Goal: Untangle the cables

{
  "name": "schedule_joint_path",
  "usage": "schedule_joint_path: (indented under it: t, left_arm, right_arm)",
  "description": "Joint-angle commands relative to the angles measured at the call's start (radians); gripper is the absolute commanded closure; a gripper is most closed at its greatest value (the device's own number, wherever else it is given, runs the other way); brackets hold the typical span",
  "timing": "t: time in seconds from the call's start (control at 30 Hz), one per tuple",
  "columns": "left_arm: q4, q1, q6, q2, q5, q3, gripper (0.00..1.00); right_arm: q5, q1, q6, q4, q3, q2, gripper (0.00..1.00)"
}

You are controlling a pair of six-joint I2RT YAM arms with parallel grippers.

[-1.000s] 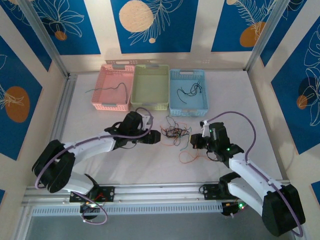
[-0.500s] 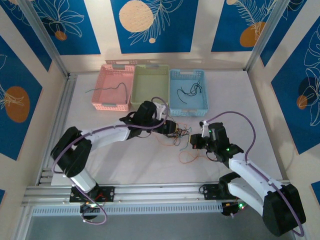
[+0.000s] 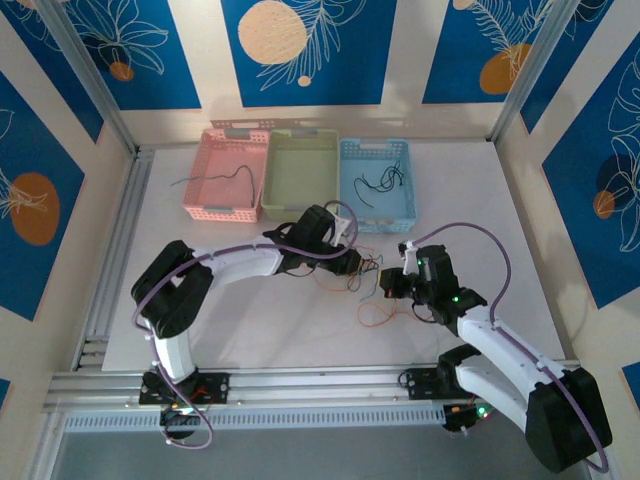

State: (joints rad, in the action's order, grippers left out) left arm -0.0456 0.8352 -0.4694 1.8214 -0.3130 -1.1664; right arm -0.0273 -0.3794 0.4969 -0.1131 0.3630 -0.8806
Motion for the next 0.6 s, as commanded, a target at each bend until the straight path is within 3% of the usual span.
schedule_joint_path:
  t: [0.0, 0.2, 0.37, 0.57]
  left_arm:
    - [-0.007, 0.017, 0.011, 0.016, 0.008, -0.026, 0.64]
    - [-0.003, 0.016, 0.013, -0.006, 0.038, -0.019, 0.99]
    - [-0.073, 0.012, 0.04, -0.13, 0.149, 0.034, 1.0]
    - [-0.217, -0.054, 0.05, -0.408, 0.229, 0.16, 1.0]
  right_arm:
    - [0.011, -0.006, -0.021, 0.022, 0.007, 0.001, 1.0]
    - [0.017, -0.009, -0.024, 0.02, 0.007, 0.003, 1.0]
    - [0.03, -0.012, -0.02, 0.015, 0.004, 0.014, 1.0]
    - [0.049, -0.014, -0.017, 0.008, 0.007, 0.014, 1.0]
